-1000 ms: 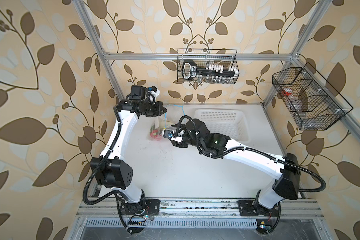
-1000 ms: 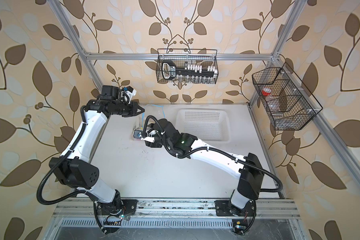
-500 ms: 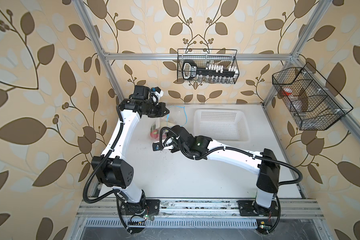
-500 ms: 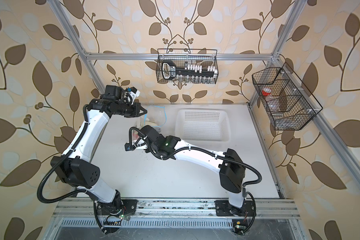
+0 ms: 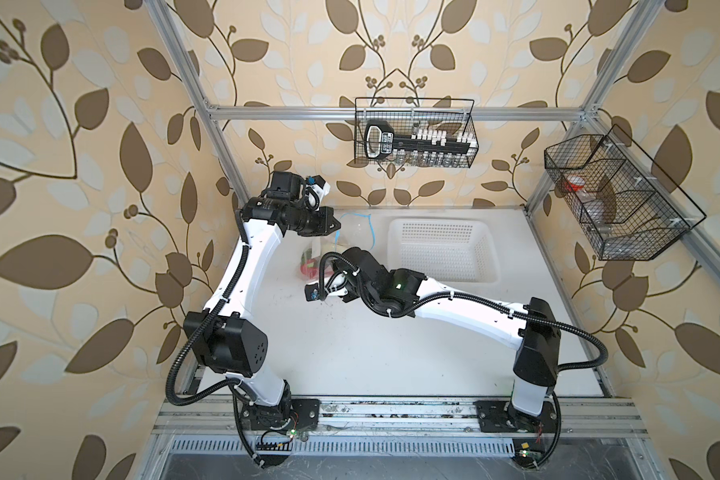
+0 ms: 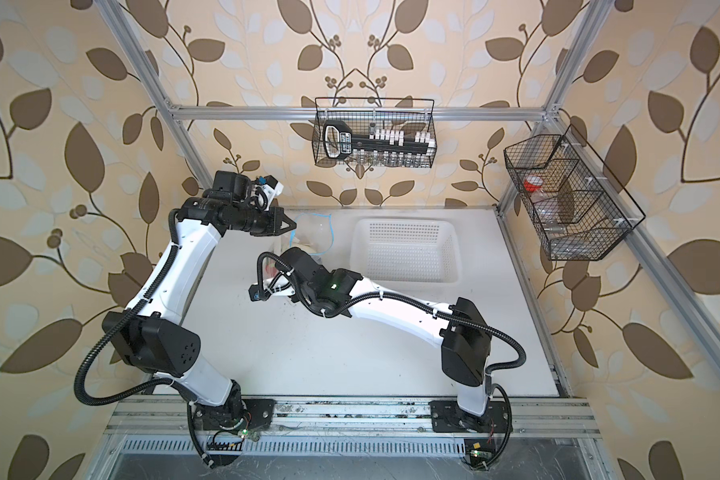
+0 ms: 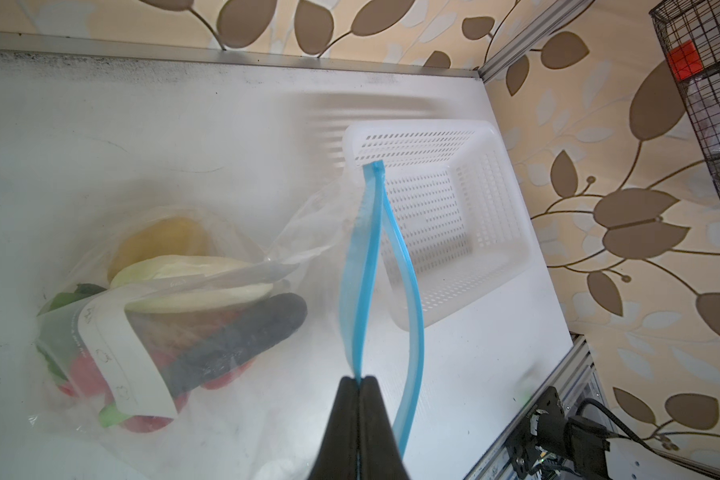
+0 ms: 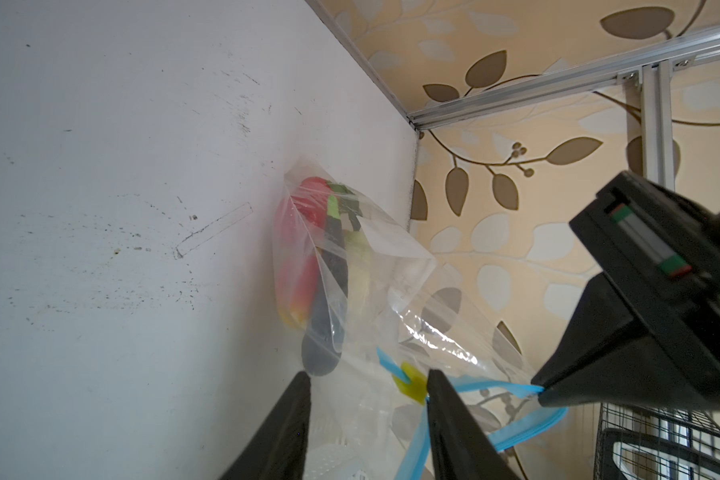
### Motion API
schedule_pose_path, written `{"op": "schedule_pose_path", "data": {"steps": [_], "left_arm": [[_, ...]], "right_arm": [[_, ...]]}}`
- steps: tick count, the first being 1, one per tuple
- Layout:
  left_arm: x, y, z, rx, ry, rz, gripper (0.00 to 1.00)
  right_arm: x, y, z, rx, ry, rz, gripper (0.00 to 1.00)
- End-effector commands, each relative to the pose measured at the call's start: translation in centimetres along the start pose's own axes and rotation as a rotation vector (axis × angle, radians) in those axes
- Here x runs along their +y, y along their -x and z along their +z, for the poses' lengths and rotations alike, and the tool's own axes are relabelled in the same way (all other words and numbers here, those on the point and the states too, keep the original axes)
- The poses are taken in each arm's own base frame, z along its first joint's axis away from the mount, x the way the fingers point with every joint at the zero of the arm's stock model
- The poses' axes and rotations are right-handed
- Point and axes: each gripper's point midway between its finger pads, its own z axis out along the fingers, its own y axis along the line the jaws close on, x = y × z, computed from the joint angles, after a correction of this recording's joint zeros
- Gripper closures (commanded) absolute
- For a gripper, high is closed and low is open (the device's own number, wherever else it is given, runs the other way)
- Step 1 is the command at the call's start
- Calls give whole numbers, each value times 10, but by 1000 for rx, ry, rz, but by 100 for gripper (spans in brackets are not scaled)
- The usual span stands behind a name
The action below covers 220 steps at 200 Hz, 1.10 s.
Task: Place the food in the zip-top bag and seal the zipper
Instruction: 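Close the right gripper on the zipper at the yellow slider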
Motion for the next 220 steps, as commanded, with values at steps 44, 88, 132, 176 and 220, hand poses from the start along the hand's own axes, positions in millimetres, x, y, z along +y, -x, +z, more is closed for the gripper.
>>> {"op": "schedule_pose_path", "data": {"steps": [44, 88, 132, 176, 220], "left_arm": [[-11, 5, -5, -8, 9, 46, 100], [-8, 4, -3, -3, 25, 50, 100], [-10, 5, -2, -1, 25, 48, 100], [-12, 4, -3, -1, 25, 51, 100], [-11, 3, -1, 5, 24, 50, 100]], "right_arm": [[-25, -7, -5, -14, 35, 18, 55], [-8, -6, 7, 19, 64, -17, 59], [-4, -3, 14, 27, 63, -28, 61], [-3, -5, 20, 49, 45, -53, 62], [-3, 1, 15, 52, 13, -87, 56]]}}
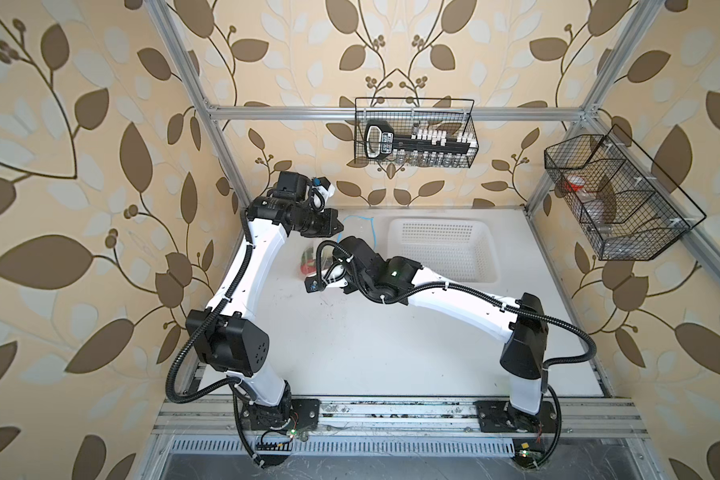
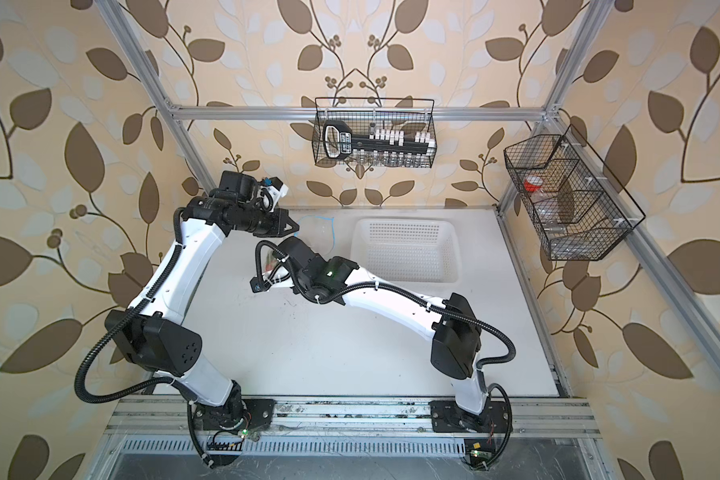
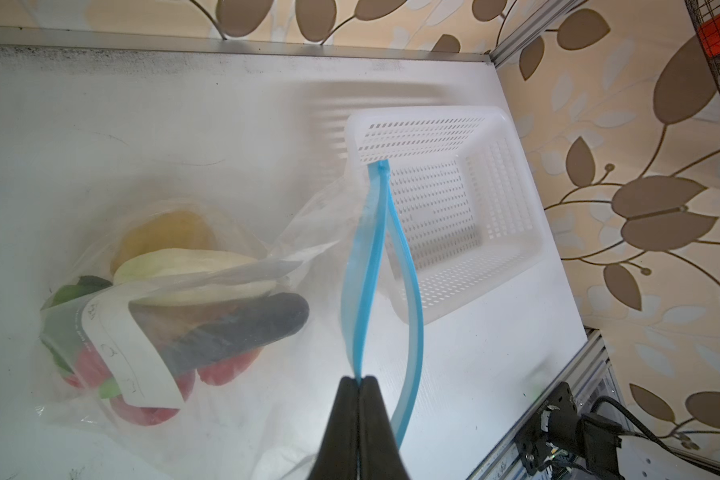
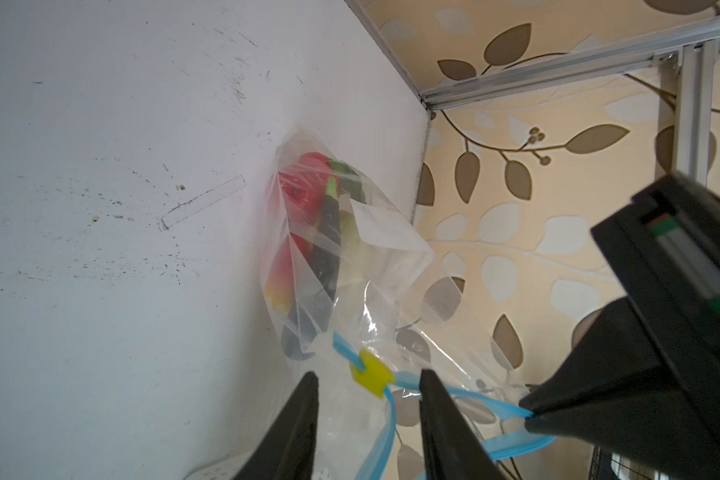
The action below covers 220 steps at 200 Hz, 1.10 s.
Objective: Place the food in the zip-top bag and seal the zipper
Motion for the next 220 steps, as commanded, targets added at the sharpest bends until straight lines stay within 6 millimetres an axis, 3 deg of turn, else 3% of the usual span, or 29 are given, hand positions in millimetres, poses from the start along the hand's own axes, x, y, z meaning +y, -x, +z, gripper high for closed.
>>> {"op": "schedule_pose_path", "data": {"steps": [1, 76, 160, 220], "left_arm": [[-8, 8, -6, -20, -5, 36, 100], [-10, 7, -7, -19, -7, 41, 100], [-11, 5, -7, -14, -7, 41, 100], [-11, 4, -7, -16, -7, 47, 100]], "right_arm": [[3, 6, 2, 7, -19, -42, 56], [6, -3, 7, 40, -12, -52, 55], [21, -6, 23, 74, 17, -76, 62], [15, -11, 21, 85, 6, -65, 65]]}}
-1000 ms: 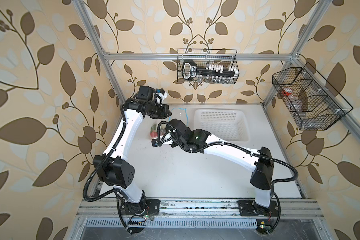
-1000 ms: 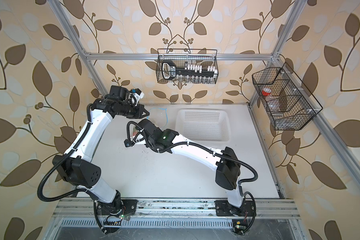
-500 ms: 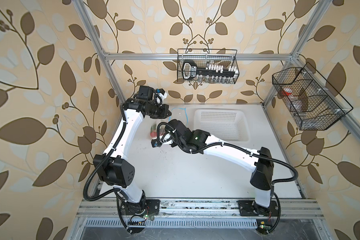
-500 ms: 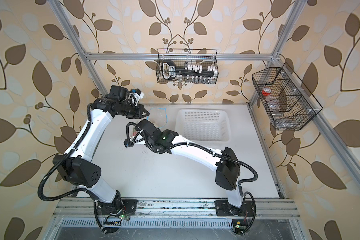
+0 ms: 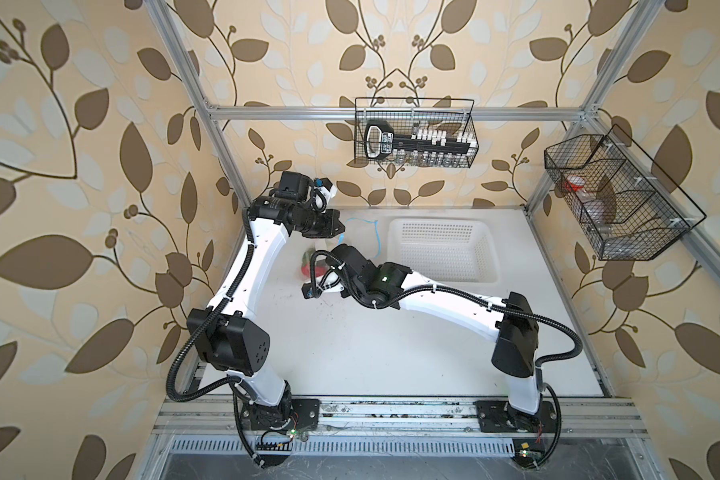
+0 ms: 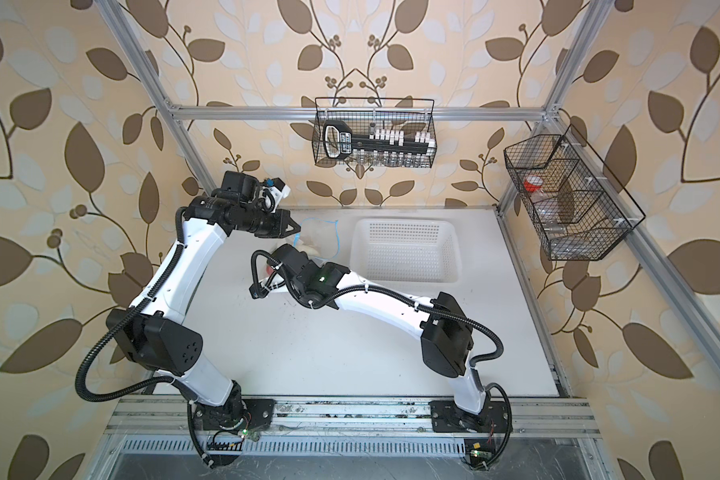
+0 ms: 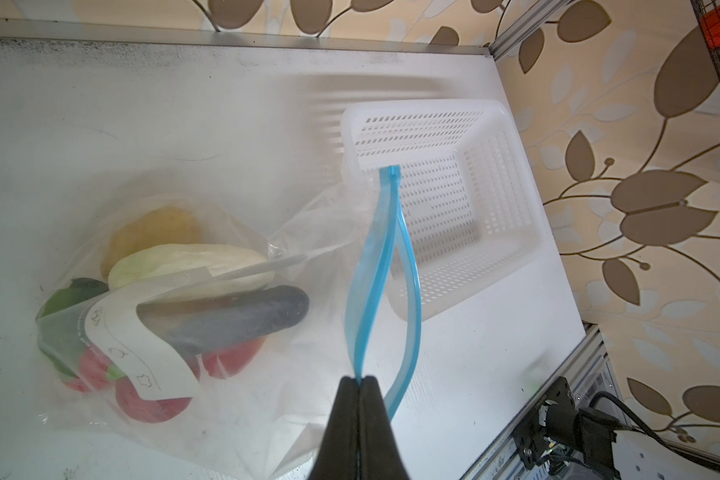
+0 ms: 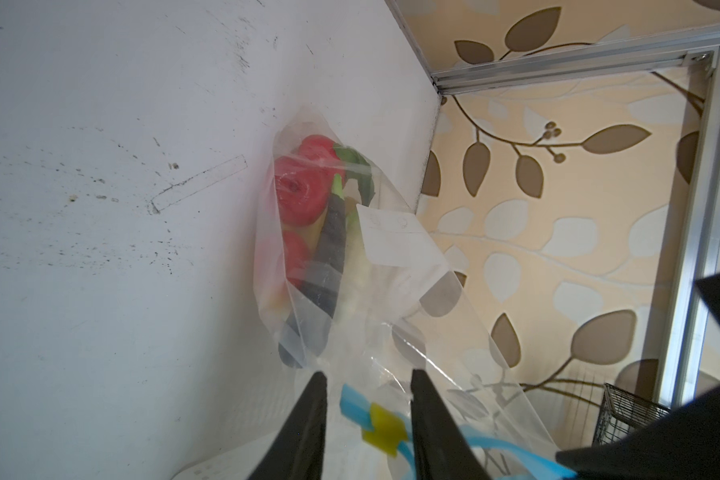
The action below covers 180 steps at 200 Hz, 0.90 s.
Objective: Place the food in the zip-top bag and seal the zipper
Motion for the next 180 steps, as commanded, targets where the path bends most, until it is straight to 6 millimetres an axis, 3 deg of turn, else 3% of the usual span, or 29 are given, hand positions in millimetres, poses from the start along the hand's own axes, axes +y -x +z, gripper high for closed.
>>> {"op": "schedule_pose_path", "data": {"steps": [1, 21, 50, 82, 112, 156, 176, 180], "left_arm": [[-10, 6, -9, -27, -4, 46, 100], [-9, 5, -9, -25, -1, 46, 100], [-10, 6, -9, -25, -6, 46, 100], [-11, 5, -9, -27, -8, 49, 100], [-10, 5, -12, -37, 1, 57, 100], [-3, 6, -13, -54, 45, 71, 70], [-1, 6, -14, -56, 58, 76, 44], [0, 7, -14, -57, 64, 76, 35]], "right_arm": [[1, -5, 0, 17, 2, -11, 65], [1, -7, -5, 14, 4, 0, 66], [0, -9, -11, 8, 7, 14, 100], [-2, -8, -16, -23, 13, 50, 100], [-17, -3, -27, -98, 11, 156, 100], [-27, -4, -35, -162, 18, 270, 100], [-31, -8, -35, -179, 20, 321, 100], [-31, -9, -35, -182, 20, 327, 100]]}}
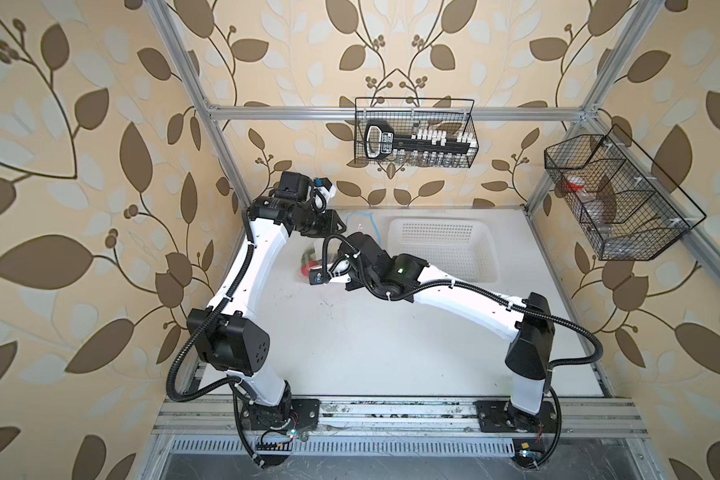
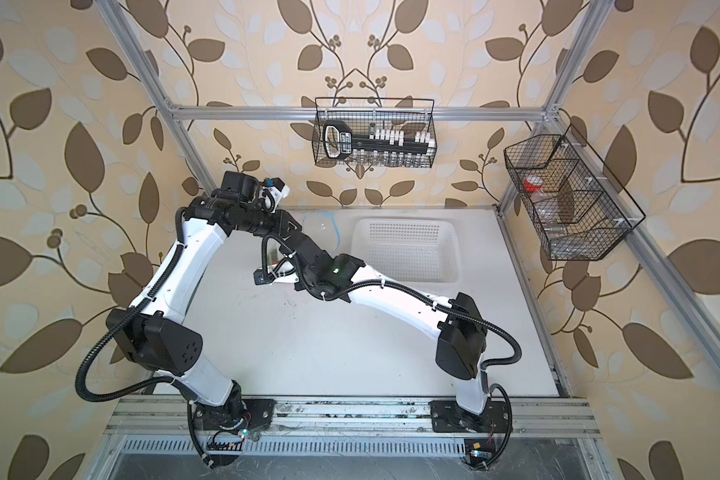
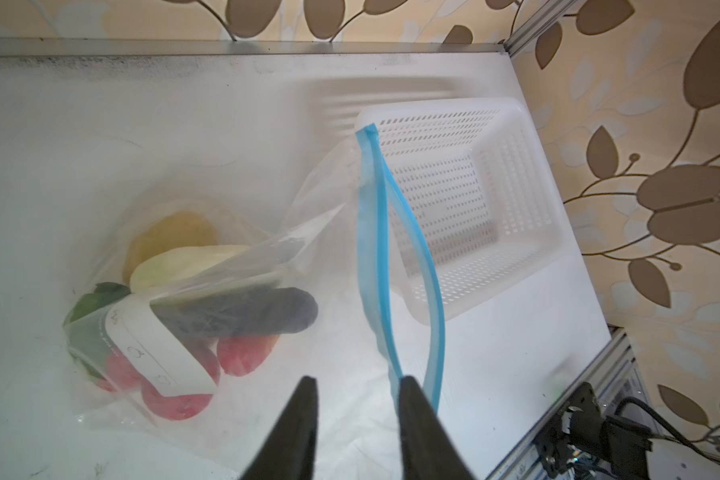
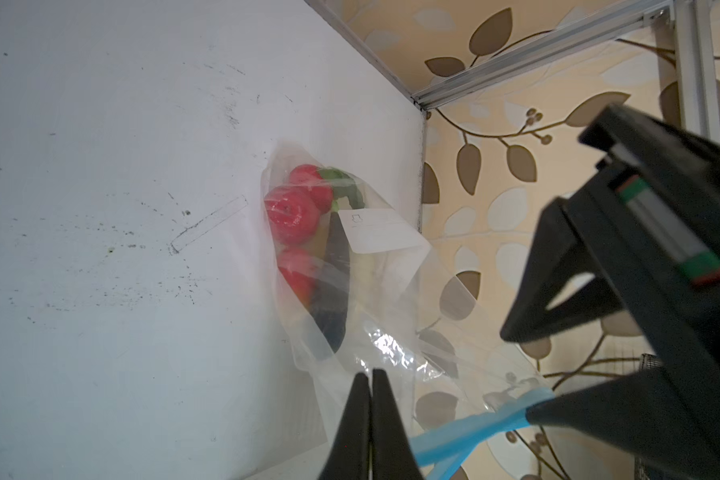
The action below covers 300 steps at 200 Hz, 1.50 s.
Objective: Place the food in the zip-top bag and seal the zipper
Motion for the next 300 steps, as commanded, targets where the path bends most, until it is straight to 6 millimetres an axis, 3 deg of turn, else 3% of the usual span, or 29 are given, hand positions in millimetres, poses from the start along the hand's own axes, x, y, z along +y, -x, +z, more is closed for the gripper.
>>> {"op": "schedule_pose_path", "data": {"steps": [1, 10, 13, 55, 66, 107, 123, 128, 175, 211, 214, 224, 231, 234, 239, 242, 300], "left_arm": [[-8, 6, -16, -51, 21, 55, 32], [-5, 8, -17, -53, 39, 60, 4], [-4, 8, -17, -53, 47, 61, 1], [25, 6, -29, -25, 216, 113, 1], [24, 0, -33, -5, 182, 146, 1], [58, 4, -73, -148, 172, 115, 1], [61, -8, -73, -134, 160, 173, 1], [53, -13, -82, -150, 151, 214, 1], [18, -68, -74, -126, -40, 420, 1], [12, -82, -62, -146, -116, 478, 1], [11, -84, -60, -146, -130, 487, 4], [2, -95, -56, -127, -211, 551, 29], [-3, -100, -55, -116, -256, 589, 35], [-3, -99, -54, -117, -260, 590, 32], [-1, -95, -52, -121, -258, 579, 5], [0, -93, -51, -124, -256, 568, 2], [-2, -68, -43, -207, -284, 533, 1]], "right_arm": [[-7, 4, -10, -62, 9, 94, 100], [-9, 3, -10, -64, 6, 114, 100], [-10, 3, -10, -65, 5, 119, 100], [-17, 1, -7, -72, -3, 209, 100], [-20, 5, -7, -84, -6, 244, 100], [-26, 4, 3, -81, 14, 339, 100], [-28, 4, 3, -92, 19, 363, 100], [-30, 5, 1, -100, 16, 372, 100], [-39, -2, 2, -113, 15, 421, 100], [-36, -3, 3, -113, 30, 437, 100], [-36, -3, 4, -112, 31, 437, 100], [-36, -3, 3, -115, 34, 441, 100], [-36, -2, 2, -119, 36, 445, 100], [-36, -2, 2, -119, 37, 447, 100], [-36, -1, 1, -123, 39, 450, 100], [-36, 0, 1, -126, 40, 454, 100], [-37, 1, 3, -118, 60, 493, 100]]}}
